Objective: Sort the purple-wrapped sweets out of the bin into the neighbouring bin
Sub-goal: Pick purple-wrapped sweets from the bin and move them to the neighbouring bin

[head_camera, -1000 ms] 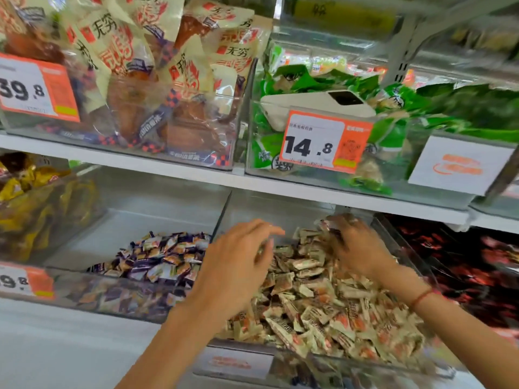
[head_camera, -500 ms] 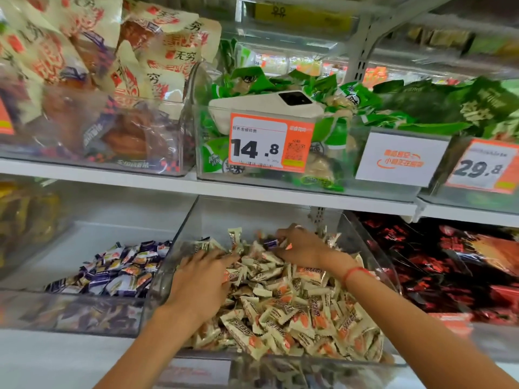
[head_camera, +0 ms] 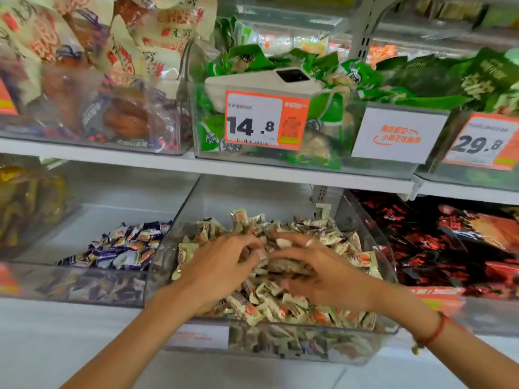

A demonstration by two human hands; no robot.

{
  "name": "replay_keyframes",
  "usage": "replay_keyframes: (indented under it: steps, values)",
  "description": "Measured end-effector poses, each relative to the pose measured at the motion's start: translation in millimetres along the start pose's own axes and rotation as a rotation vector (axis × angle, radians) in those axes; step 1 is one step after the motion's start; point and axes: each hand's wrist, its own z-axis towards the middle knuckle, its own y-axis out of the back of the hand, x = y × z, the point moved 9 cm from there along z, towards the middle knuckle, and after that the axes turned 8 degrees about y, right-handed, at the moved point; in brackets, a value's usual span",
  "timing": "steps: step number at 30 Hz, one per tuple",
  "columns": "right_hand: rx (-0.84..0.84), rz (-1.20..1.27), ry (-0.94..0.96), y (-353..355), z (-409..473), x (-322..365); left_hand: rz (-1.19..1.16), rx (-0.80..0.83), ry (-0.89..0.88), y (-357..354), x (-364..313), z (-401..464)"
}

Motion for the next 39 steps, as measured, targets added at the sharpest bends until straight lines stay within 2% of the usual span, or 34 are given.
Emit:
replay_keyframes:
  steps: [3,9,13,16,19,22,25,31,36,39]
  values:
    - [0.072,-0.013,-0.042,0,-24,-9,0.018,0.043,-0.039,-5,6,-9]
    - [0.062,-0.146,-0.061,9,-39,-12,0.097,0.087,-0.010,2,19,-11]
    - [-0.043,-0.058,-0.084,21,-35,-6,0.198,0.092,0.019,10,24,-13]
    - [-0.154,-0.195,-0.193,36,-40,-11,0.200,-0.018,0.031,19,28,-17]
    - [0.005,-0.396,-0.505,28,-54,-32,0.199,-0.122,0.007,23,26,-25]
    - [0.183,-0.547,-0.609,11,-50,-39,0.122,-0.271,-0.051,31,24,-34]
    - [0.213,-0.486,-0.629,-1,-26,-46,0.063,-0.400,-0.097,41,23,-41]
    - [0.093,-0.127,-0.620,-18,38,-56,-0.041,-0.607,-0.052,78,32,-57]
    - [-0.079,-0.084,-0.567,-6,88,-58,-0.047,-0.657,0.024,81,48,-58]
    - [-0.197,-0.050,-0.593,-1,101,-59,-0.073,-0.648,0.006,80,46,-58]
